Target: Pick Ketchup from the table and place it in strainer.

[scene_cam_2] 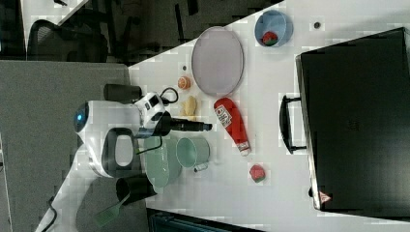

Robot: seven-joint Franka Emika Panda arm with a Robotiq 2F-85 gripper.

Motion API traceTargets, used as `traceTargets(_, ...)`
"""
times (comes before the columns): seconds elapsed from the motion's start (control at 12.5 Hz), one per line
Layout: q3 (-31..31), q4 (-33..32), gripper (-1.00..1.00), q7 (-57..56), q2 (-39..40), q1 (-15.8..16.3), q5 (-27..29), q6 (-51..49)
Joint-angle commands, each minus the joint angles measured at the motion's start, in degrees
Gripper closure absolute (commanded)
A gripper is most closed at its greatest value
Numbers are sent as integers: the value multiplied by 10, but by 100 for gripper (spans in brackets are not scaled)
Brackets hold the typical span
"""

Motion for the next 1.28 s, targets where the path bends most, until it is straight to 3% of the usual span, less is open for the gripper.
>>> traceTargets(0.08, 8, -13, -100, -136, 24, 2, -1, 68)
traceTargets(0.4, 14, -44, -100, -202, 78, 4, -2, 169)
traceTargets(1.28, 4, -88, -100, -201, 172, 6, -24, 309)
